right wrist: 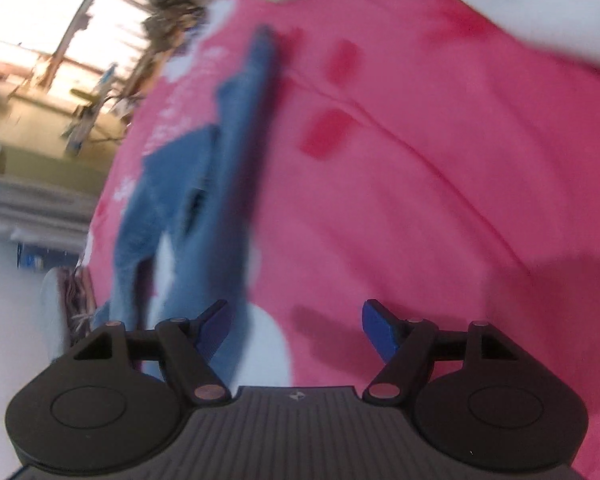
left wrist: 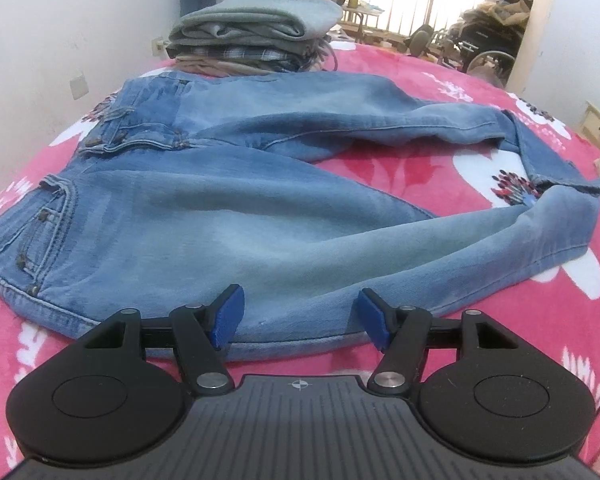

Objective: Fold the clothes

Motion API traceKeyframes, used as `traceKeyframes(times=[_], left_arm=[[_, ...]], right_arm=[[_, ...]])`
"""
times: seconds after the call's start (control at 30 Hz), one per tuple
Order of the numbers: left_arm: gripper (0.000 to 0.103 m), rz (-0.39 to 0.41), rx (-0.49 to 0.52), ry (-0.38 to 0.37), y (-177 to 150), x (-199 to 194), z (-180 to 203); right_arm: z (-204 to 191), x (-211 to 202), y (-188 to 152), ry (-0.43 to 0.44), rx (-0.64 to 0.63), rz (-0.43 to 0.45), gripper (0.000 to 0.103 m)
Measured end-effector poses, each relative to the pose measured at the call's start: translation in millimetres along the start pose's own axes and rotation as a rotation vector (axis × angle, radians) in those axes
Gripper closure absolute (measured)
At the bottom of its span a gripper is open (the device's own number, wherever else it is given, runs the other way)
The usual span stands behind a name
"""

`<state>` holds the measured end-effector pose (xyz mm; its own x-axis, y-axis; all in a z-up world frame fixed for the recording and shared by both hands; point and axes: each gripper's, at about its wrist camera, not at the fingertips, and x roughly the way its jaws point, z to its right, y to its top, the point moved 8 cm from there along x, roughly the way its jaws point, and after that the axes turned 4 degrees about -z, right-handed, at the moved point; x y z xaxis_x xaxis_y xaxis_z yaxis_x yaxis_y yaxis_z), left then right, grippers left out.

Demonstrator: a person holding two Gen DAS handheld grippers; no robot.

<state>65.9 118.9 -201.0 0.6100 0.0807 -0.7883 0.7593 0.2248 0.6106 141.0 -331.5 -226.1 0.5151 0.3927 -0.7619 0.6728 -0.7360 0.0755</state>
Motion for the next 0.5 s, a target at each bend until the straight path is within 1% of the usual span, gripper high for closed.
traceKeyframes(times=[0.13,0.5], left_arm=[[0.04,0.0,-0.004,0.006,-0.8,-1.8,-2.2],[0.038,0.004,-0.013,0.007,-2.2,-4.8,-4.8]], right_arm=[[10.7,-0.5,-6.6,0.055,0.007,0.03,0.027],[7.1,2.1,-6.7,0.059,-0.027,0.027,0.024]])
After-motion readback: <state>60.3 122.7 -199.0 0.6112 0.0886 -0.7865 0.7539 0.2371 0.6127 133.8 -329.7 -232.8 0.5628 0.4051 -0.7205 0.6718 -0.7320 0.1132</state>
